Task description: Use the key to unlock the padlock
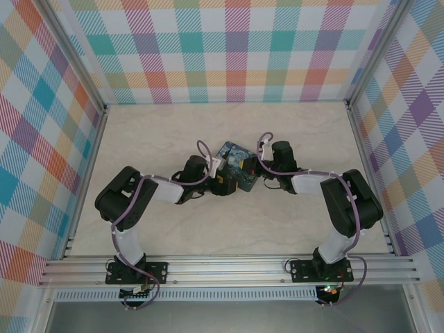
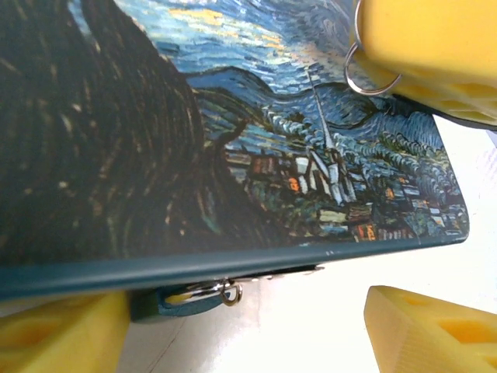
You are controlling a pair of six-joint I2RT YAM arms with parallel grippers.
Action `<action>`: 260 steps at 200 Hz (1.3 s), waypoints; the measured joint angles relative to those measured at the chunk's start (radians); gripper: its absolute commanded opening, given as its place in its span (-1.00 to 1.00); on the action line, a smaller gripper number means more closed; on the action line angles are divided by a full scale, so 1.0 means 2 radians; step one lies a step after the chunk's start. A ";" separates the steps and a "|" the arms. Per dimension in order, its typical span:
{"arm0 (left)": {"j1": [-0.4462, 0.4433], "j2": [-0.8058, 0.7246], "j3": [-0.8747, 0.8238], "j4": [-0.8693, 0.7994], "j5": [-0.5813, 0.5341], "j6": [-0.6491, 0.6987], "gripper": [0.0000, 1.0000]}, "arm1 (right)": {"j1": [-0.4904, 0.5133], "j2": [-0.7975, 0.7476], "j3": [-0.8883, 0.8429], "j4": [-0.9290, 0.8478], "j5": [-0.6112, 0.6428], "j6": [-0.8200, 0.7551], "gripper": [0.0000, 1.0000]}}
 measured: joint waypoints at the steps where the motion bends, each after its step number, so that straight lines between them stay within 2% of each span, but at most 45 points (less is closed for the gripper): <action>1: 0.000 0.000 0.000 0.000 0.000 0.000 0.55 | 0.000 0.000 0.000 0.000 0.000 0.000 -0.95; 90: 0.004 0.033 0.004 0.054 0.003 -0.006 0.09 | -0.001 -0.003 -0.002 -0.001 0.008 0.000 -0.95; 190: -0.005 0.063 0.035 0.063 -0.002 -0.030 -0.17 | -0.003 -0.011 -0.009 -0.002 0.018 0.000 -0.95; 260: -0.016 0.068 0.045 0.063 -0.014 -0.040 -0.43 | -0.003 -0.022 -0.018 -0.005 0.020 -0.001 -0.95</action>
